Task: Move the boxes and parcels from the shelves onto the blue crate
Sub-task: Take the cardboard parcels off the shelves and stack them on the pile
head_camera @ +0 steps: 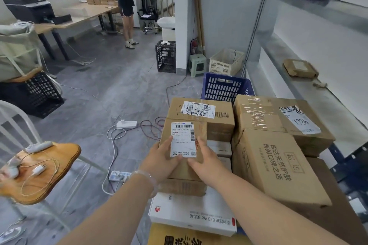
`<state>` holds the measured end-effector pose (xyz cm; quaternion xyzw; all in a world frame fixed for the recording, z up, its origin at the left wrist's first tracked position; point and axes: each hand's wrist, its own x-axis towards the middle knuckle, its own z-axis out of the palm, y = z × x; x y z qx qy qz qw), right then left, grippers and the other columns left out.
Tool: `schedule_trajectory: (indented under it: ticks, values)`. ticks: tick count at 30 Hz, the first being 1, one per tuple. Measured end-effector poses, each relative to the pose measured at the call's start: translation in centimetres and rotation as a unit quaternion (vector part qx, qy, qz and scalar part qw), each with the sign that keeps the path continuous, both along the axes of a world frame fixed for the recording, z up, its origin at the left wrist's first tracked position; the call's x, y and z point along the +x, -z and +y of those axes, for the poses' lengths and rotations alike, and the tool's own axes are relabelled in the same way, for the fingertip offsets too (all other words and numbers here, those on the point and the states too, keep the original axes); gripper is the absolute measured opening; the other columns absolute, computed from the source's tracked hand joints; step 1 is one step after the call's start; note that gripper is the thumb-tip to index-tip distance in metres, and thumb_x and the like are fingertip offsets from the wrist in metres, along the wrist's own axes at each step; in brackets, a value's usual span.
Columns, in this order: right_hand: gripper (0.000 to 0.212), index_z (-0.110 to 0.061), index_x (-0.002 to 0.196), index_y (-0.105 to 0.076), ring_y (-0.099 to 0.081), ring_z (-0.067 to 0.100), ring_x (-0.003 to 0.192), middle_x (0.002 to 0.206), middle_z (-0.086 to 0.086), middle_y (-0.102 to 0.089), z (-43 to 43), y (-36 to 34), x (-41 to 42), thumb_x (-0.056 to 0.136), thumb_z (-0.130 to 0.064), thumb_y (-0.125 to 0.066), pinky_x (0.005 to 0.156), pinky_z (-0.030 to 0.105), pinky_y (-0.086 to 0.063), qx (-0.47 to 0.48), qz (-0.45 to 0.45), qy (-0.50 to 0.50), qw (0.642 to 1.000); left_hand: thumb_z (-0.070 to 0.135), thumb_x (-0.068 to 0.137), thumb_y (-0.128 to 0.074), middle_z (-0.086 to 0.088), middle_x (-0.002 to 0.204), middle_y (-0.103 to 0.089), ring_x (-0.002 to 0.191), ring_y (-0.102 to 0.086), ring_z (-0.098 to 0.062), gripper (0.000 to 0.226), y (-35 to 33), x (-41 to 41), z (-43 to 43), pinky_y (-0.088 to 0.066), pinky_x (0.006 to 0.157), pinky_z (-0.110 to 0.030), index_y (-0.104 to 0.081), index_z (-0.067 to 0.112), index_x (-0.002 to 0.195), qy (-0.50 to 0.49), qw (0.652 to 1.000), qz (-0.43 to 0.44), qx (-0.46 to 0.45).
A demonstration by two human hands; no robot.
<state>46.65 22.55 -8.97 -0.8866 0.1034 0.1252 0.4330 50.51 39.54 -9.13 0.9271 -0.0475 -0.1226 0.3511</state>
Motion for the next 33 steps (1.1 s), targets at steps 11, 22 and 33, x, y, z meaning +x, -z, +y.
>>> schedule_trajectory:
  ticks: [11, 22, 33]
  values:
    - [0.079, -0.044, 0.153, -0.005, -0.023, 0.016, 0.145, 0.161, -0.005, -0.018, -1.6, -5.9, -3.6, 0.093, -0.043, -0.056, 0.114, 0.034, -0.024, -0.004, -0.121, 0.002, 0.993, 0.050, 0.085, -0.064, 0.002, 0.147, -0.036, 0.130, -0.044, -0.016, 0.072, -4.9, -4.1, -2.0, -0.042, 0.103, -0.035, -0.030, 0.043, 0.148, -0.040, 0.991, -0.114, -0.059]
    - [0.076, -0.047, 0.152, -0.013, -0.035, 0.017, 0.139, 0.154, -0.010, -0.034, -11.5, -16.8, -9.1, 0.091, -0.046, -0.059, 0.105, 0.036, -0.035, -0.041, -0.244, 0.062, 0.967, 0.049, 0.086, -0.063, -0.004, 0.148, -0.036, 0.137, -0.036, -0.023, 0.075, -15.1, -7.7, -12.7, -0.036, 0.109, -0.037, -0.027, 0.039, 0.151, 0.010, 0.967, -0.234, -0.097]
    - [0.073, -0.046, 0.153, -0.015, -0.036, 0.018, 0.139, 0.157, -0.009, -0.031, -24.8, -18.1, -17.2, 0.092, -0.049, -0.056, 0.100, 0.028, -0.033, -0.084, -0.200, 0.165, 0.962, 0.047, 0.090, -0.059, -0.003, 0.155, -0.025, 0.135, -0.038, -0.025, 0.074, -16.3, -14.0, -27.5, -0.036, 0.103, -0.032, -0.020, 0.037, 0.153, 0.116, 0.970, -0.168, -0.136]
